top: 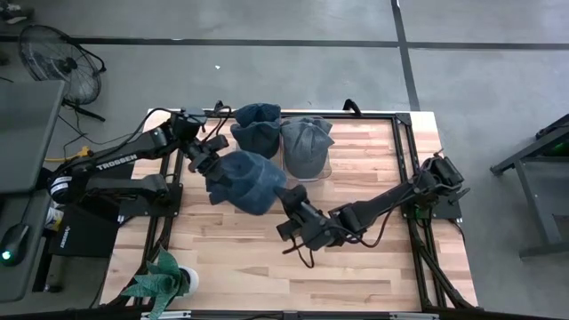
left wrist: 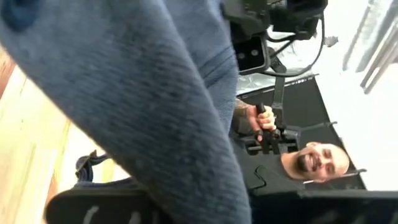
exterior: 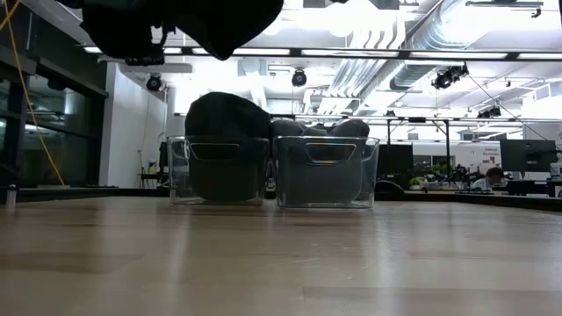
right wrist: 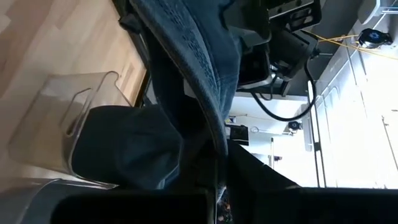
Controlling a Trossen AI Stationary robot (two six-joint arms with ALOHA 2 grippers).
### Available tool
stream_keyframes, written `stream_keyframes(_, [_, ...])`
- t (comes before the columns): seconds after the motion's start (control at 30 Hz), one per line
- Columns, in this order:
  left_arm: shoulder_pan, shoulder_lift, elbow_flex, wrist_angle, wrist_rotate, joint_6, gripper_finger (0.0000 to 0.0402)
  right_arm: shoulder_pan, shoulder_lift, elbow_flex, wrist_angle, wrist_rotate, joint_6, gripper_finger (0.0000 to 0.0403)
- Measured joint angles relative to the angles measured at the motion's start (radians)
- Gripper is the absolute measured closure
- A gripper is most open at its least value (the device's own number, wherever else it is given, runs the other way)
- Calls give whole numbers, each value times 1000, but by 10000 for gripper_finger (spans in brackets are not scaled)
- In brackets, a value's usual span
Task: Pick & Place hat
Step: Put the blue cap into the left transparent bin
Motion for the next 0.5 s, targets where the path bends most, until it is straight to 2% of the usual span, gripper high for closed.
stream_keyframes(0.17, [0,0,0,16,-17,38,395,7,0,0,-29,17,58,380])
stream_keyframes(0.5, [0,0,0,16,-40,85,399,13,0,0,-30,63,171,239])
